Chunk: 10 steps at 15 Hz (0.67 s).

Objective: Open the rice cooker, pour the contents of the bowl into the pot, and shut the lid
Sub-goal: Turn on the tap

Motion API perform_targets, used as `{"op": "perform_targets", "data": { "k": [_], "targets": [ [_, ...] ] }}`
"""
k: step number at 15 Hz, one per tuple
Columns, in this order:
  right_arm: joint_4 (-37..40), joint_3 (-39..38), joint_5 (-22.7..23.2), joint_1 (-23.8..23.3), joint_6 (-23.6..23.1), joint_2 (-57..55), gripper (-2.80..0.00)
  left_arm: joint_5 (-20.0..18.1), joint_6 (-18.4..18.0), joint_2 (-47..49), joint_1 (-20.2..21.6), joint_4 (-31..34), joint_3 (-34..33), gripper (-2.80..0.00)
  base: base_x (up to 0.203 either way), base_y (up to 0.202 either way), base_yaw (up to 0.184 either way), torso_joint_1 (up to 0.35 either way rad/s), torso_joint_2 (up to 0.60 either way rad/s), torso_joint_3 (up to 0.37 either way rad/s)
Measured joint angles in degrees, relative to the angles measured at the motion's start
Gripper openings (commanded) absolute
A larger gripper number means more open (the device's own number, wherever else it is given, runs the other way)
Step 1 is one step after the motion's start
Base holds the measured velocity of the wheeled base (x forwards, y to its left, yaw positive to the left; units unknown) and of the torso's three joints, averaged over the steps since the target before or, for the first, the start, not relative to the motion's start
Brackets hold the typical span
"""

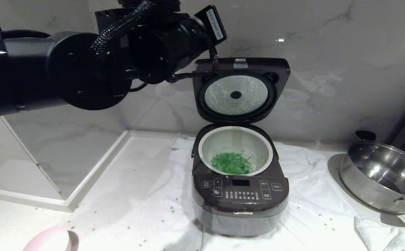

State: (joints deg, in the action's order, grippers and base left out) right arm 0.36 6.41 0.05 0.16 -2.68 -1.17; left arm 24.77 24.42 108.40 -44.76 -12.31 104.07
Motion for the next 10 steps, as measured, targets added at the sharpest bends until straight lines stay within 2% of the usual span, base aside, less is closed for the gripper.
{"op": "perform_targets", "data": {
  "k": [4, 10],
  "targets": [
    [-3.1, 14.3, 1.1, 0.0, 5.4, -13.3, -2.80, 0.0, 2.0, 5.0, -0.8, 0.4, 2.1, -2.80, 0.000, 0.000, 0.000, 0.000, 0.00, 0.000],
    [-21.5, 34.7, 2.4, 1.6, 9.4, -45.7, -2.80, 0.6, 2.5, 8.6, -0.2, 1.7, 5.8, -2.80, 0.000, 0.000, 0.000, 0.000, 0.00, 0.000]
  ]
}}
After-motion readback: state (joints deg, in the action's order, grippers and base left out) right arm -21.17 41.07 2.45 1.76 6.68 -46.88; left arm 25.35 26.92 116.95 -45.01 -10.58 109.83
